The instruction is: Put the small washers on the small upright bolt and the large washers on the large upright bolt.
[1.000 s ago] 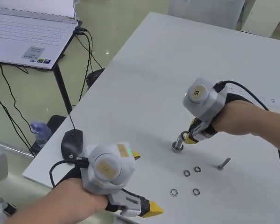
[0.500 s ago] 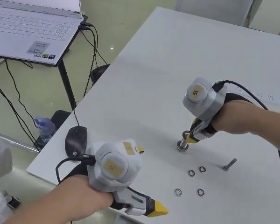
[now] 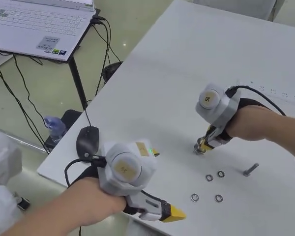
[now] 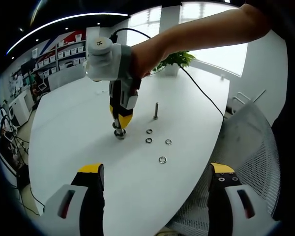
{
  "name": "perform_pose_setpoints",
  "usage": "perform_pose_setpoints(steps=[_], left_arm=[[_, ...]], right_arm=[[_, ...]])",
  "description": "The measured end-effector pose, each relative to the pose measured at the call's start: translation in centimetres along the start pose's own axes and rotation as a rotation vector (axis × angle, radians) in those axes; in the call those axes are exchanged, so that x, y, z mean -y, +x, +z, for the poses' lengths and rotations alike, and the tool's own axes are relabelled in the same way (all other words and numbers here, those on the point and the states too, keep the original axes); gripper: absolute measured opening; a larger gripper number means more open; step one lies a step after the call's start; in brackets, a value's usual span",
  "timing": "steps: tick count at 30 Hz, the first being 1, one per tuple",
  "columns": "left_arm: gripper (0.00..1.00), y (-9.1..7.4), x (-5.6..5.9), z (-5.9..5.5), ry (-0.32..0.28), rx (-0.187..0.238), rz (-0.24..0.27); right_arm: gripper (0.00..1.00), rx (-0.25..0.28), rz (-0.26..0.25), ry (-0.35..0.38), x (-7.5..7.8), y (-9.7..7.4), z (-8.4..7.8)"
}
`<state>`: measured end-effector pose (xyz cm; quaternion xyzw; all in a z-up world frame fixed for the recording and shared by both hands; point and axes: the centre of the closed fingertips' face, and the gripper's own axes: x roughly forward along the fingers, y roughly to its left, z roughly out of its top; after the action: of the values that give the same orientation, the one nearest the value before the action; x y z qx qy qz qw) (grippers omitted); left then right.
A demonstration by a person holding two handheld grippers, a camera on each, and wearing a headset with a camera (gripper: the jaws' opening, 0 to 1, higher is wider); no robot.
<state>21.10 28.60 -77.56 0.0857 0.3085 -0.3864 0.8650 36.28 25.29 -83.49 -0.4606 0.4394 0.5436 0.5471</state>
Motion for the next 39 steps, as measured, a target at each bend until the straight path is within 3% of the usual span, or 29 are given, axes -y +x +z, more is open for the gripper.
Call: perform_pose_setpoints(steps=[21,39], left_arm=[[0.85,-0.4,0.3,-1.7,-0.021,-0.024,0.0],[0.83,-0.5,0.6,-2.1,-0.017,-0.039,-0.009]], right_arm=[[0.21,-0.014,-0.002,0.017,-0.5,2.0,-0.4],[0.23,-0.019,-0.005,0.028,-0.6,2.3,-0.5]])
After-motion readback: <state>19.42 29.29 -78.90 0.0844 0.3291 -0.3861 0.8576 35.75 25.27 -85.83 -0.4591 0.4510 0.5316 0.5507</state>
